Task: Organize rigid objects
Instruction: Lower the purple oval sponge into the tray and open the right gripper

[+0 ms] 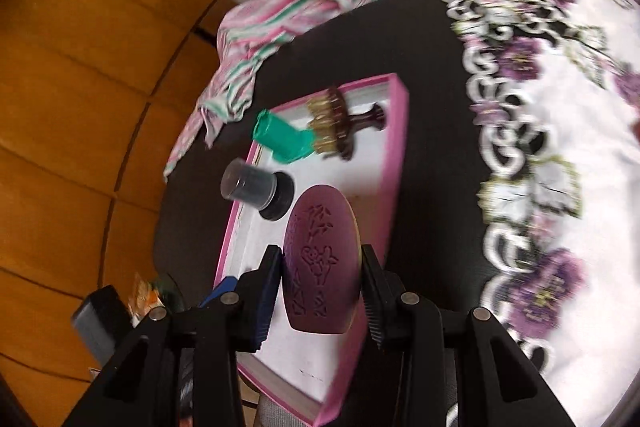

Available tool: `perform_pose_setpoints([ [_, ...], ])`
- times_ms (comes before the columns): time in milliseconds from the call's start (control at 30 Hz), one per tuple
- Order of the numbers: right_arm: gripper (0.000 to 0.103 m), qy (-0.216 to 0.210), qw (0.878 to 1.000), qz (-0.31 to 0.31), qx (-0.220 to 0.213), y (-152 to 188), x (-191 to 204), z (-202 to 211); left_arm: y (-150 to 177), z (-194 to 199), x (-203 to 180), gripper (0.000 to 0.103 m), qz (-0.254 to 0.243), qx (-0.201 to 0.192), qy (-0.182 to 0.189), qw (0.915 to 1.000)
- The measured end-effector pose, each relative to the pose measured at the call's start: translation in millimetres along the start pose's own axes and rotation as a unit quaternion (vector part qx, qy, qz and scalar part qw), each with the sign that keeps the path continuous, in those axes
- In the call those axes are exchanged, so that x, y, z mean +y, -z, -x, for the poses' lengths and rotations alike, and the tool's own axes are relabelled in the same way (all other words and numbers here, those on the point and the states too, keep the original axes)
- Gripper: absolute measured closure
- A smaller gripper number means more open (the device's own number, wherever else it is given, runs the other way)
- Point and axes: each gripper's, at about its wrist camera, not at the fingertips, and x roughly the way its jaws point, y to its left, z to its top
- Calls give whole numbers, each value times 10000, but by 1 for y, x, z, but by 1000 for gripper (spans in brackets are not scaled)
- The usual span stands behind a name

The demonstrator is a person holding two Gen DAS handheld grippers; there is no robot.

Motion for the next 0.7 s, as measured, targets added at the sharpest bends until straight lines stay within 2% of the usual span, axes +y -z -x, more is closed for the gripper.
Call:
perform_pose_setpoints([
  [267, 64, 269, 9991, 245, 204, -9, 18, -43, 7, 14, 7, 45, 10, -50, 27, 10000],
  [700, 64, 711, 9964, 408, 236, -25, 30, -70, 13, 23, 14, 45, 108, -116, 61, 9999],
])
